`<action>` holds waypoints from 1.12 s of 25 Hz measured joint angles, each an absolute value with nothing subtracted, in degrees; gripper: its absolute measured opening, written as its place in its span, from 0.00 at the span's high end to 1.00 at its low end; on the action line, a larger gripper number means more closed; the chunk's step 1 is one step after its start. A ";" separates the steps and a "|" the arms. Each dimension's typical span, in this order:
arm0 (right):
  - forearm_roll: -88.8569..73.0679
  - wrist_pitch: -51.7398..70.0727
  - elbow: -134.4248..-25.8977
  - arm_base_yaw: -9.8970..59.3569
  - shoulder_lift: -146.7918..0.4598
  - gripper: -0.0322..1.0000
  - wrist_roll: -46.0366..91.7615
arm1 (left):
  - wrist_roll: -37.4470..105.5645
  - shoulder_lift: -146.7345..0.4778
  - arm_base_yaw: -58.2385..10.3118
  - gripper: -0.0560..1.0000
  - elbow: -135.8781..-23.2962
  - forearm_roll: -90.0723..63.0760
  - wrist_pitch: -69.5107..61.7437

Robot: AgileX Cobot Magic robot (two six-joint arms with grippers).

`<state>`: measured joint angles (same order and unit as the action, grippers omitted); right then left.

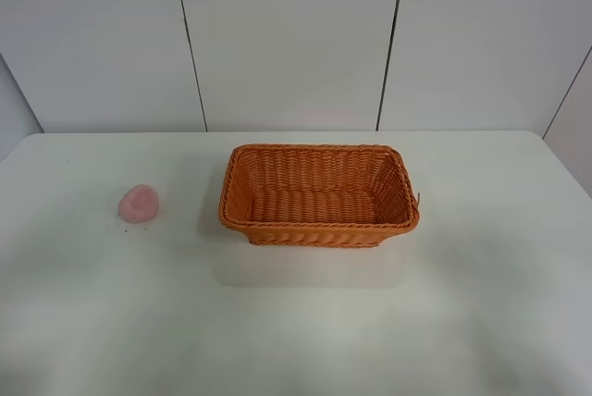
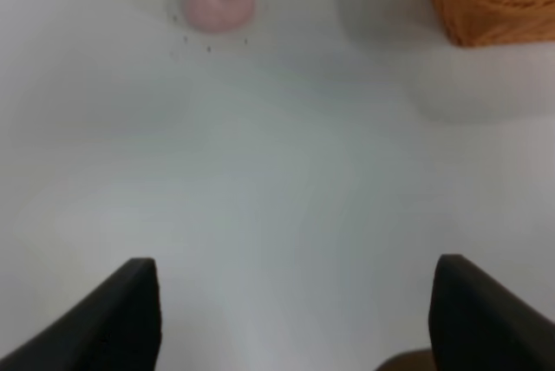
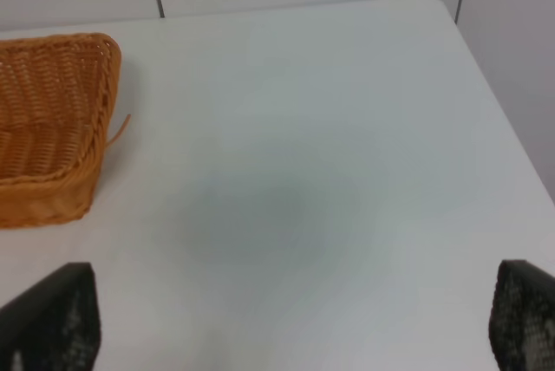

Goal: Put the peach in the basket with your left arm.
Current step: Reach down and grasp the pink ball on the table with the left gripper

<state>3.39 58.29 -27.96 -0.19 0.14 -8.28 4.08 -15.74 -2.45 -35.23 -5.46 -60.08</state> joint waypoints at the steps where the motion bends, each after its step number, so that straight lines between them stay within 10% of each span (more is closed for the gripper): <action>1: 3.39 58.29 -27.96 -0.19 0.14 0.30 -8.28 | 4.08 -18.92 -2.45 0.23 -36.75 -5.49 -60.01; 28: 3.39 58.29 -27.96 -0.19 0.14 0.30 -8.28 | 5.07 -116.30 -2.45 0.23 -93.58 -5.68 -52.74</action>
<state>3.39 58.29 -27.96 -0.19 0.14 -8.28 5.07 -116.30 -2.45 -93.58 -5.68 -52.74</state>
